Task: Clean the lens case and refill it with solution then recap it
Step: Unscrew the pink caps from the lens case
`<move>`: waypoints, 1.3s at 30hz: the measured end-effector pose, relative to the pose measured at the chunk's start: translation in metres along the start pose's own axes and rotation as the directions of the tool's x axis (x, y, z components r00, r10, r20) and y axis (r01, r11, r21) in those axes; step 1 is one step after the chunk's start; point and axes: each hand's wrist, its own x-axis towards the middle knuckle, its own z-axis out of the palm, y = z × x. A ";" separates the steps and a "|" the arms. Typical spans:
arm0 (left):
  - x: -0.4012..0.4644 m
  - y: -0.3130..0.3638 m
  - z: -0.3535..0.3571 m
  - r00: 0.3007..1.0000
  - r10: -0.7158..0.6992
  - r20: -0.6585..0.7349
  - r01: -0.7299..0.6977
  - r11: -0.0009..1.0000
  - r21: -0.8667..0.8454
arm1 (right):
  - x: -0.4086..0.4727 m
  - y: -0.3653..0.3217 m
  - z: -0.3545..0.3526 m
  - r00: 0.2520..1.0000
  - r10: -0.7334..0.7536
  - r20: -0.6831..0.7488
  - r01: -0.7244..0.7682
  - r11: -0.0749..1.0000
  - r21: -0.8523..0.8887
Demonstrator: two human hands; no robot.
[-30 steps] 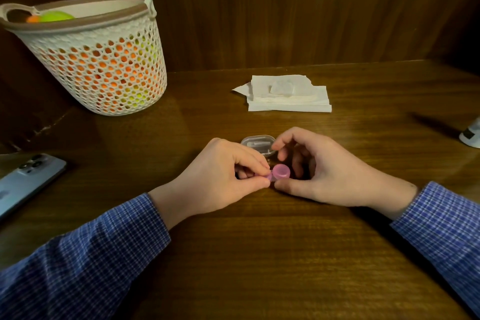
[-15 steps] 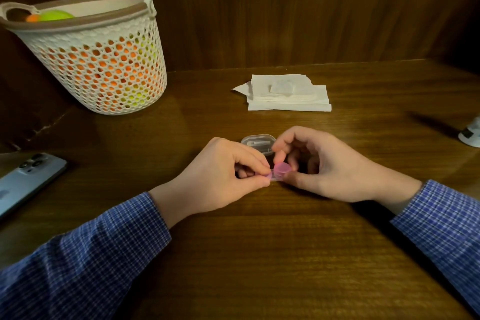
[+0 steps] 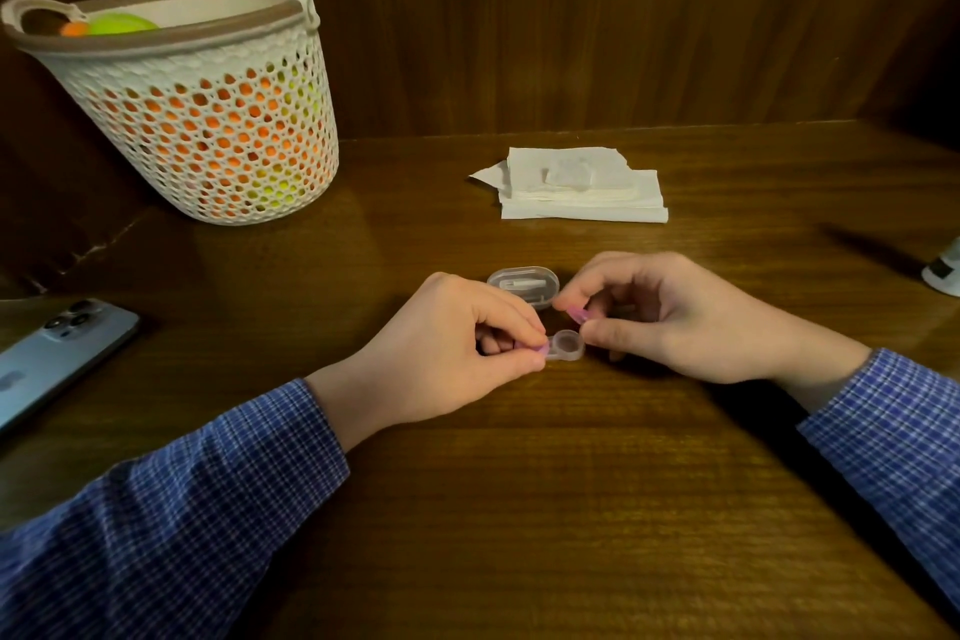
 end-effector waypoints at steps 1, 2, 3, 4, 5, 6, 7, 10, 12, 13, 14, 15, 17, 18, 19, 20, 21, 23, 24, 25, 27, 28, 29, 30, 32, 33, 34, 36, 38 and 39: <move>0.000 0.000 0.000 1.000 0.000 0.000 0.000 1.000 -0.002 | 0.000 0.000 -0.001 1.000 0.011 0.012 -0.011 0.999 0.048; 0.000 0.000 0.000 1.000 0.000 0.001 0.000 1.000 -0.003 | 0.000 0.001 -0.002 1.000 0.014 0.015 -0.016 0.997 0.080; 0.000 -0.001 0.000 1.000 -0.001 0.002 0.001 1.000 -0.005 | 0.000 0.002 -0.002 1.000 0.012 0.006 -0.013 0.995 0.097; 0.000 -0.001 0.001 1.000 -0.003 0.002 0.003 1.000 -0.005 | 0.000 0.003 -0.002 1.000 0.008 -0.018 -0.006 0.994 0.108; -0.001 -0.001 0.001 1.000 -0.006 0.002 0.006 1.000 -0.007 | 0.000 0.004 -0.003 0.998 0.003 -0.056 0.003 0.993 0.114; -0.001 -0.002 0.001 1.000 -0.010 0.002 0.010 1.000 -0.010 | 0.001 0.005 -0.003 0.995 0.005 -0.104 0.007 0.993 0.115; -0.001 -0.002 0.001 1.000 -0.016 0.002 0.016 1.000 -0.014 | 0.002 0.006 -0.004 0.988 0.015 -0.153 0.001 0.995 0.105; 0.000 -0.003 0.001 1.000 -0.031 0.006 0.031 0.999 -0.020 | 0.004 0.009 -0.005 0.962 0.046 -0.268 -0.052 0.999 -0.017; 0.000 -0.004 0.001 0.999 -0.039 0.009 0.039 0.999 -0.027 | 0.006 0.012 -0.004 0.949 0.065 -0.307 -0.103 0.989 -0.108; 0.000 -0.004 0.001 0.999 -0.043 0.010 0.043 0.999 -0.029 | 0.006 0.014 -0.004 0.945 0.079 -0.318 -0.129 0.982 -0.137; 0.000 -0.004 0.001 0.999 -0.044 0.011 0.045 0.999 -0.030 | 0.007 0.015 -0.004 0.940 0.095 -0.327 -0.155 0.975 -0.162; 0.000 -0.004 0.001 0.999 -0.044 0.012 0.045 0.999 -0.031 | 0.007 0.016 -0.003 0.937 0.110 -0.333 -0.178 0.967 -0.181; 0.000 -0.004 0.001 0.999 -0.044 0.013 0.045 0.998 -0.034 | 0.008 0.017 -0.003 0.931 0.127 -0.343 -0.202 0.960 -0.192; 0.000 -0.004 0.001 0.999 -0.043 0.013 0.044 0.998 -0.036 | 0.008 0.017 -0.003 0.928 0.130 -0.349 -0.205 0.961 -0.187; 0.000 -0.004 0.001 0.999 -0.041 0.012 0.042 0.998 -0.037 | 0.008 0.017 -0.003 0.926 0.132 -0.354 -0.207 0.961 -0.183; 0.000 -0.003 0.001 0.999 -0.038 0.012 0.039 0.999 -0.036 | 0.008 0.018 -0.004 0.924 0.135 -0.358 -0.211 0.960 -0.183; 0.000 -0.003 0.001 0.999 -0.035 0.012 0.035 0.999 -0.033 | 0.009 0.018 -0.004 0.922 0.142 -0.359 -0.220 0.958 -0.186; 0.000 -0.003 0.001 1.000 -0.023 0.011 0.024 1.000 -0.021 | 0.009 0.018 -0.004 0.921 0.154 -0.357 -0.237 0.950 -0.201; 0.000 -0.003 0.001 1.000 -0.019 0.010 0.019 1.000 -0.016 | 0.009 0.017 -0.004 0.918 0.153 -0.365 -0.241 0.948 -0.208; 0.000 -0.002 0.001 1.000 -0.018 0.011 0.019 1.000 -0.013 | 0.008 0.016 -0.004 0.911 0.143 -0.387 -0.238 0.948 -0.212; 0.000 -0.002 0.001 1.000 -0.022 0.009 0.022 1.000 -0.013 | 0.005 0.011 -0.003 0.899 0.073 -0.432 -0.180 0.961 -0.212; 0.000 -0.002 0.002 1.000 -0.024 0.006 0.024 1.000 -0.012 | 0.003 0.007 -0.002 0.908 0.018 -0.419 -0.118 0.969 -0.215; -0.001 -0.002 0.002 1.000 -0.024 0.004 0.024 1.000 -0.011 | 0.001 0.003 0.000 0.927 -0.038 -0.374 -0.049 0.974 -0.220; -0.001 -0.002 0.002 1.000 -0.024 0.000 0.024 1.000 -0.007 | -0.001 -0.002 0.004 0.948 -0.083 -0.307 0.012 0.974 -0.226; -0.001 -0.002 0.002 0.999 -0.031 -0.008 0.031 1.000 0.001 | -0.003 -0.007 0.011 0.975 -0.122 -0.186 0.073 0.965 -0.253; -0.001 -0.002 0.002 0.999 -0.044 -0.010 0.044 0.999 -0.008 | -0.004 -0.007 0.013 0.981 -0.123 -0.153 0.078 0.960 -0.271; -0.002 -0.002 0.002 0.998 -0.057 -0.010 0.057 0.998 -0.029 | -0.004 -0.007 0.014 0.983 -0.117 -0.138 0.074 0.956 -0.285; -0.002 -0.001 0.003 0.998 -0.070 -0.004 0.070 0.995 -0.068 | -0.004 -0.007 0.014 0.985 -0.115 -0.128 0.070 0.948 -0.312; -0.003 0.001 0.002 0.998 -0.070 0.009 0.070 0.994 -0.081 | -0.004 -0.006 0.013 0.986 -0.122 -0.115 0.077 0.939 -0.334; -0.003 0.001 0.001 0.997 -0.070 0.017 0.071 0.994 -0.084 | -0.004 -0.006 0.013 0.986 -0.127 -0.111 0.082 0.937 -0.340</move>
